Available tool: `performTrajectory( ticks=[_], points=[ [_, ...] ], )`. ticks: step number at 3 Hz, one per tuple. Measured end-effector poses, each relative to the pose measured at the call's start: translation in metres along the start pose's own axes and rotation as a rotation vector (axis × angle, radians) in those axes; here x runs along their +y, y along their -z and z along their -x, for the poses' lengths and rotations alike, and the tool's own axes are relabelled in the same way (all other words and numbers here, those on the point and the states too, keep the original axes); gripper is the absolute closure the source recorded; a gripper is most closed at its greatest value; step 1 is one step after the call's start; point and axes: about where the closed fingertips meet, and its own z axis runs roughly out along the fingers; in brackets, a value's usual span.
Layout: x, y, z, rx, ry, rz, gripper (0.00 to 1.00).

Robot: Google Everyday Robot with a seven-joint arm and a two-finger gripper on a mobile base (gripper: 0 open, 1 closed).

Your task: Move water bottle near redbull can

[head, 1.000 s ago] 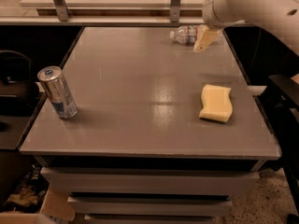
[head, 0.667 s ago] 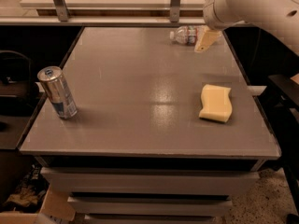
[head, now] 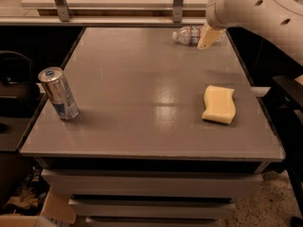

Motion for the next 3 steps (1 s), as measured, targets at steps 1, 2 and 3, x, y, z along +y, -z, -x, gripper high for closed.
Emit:
performTrajectory(
  ticks=[1, 2, 3],
  points=[
    [-0.008, -0.011, -0.007, 0.006, 0.007, -0.017, 0.00],
    [-0.013, -0.026, -0.012, -0.006, 0.021, 0.016, 0.00],
    [-0.016, -0.042, -0.020, -0.023, 0.028, 0.084, 0.00]
  ],
)
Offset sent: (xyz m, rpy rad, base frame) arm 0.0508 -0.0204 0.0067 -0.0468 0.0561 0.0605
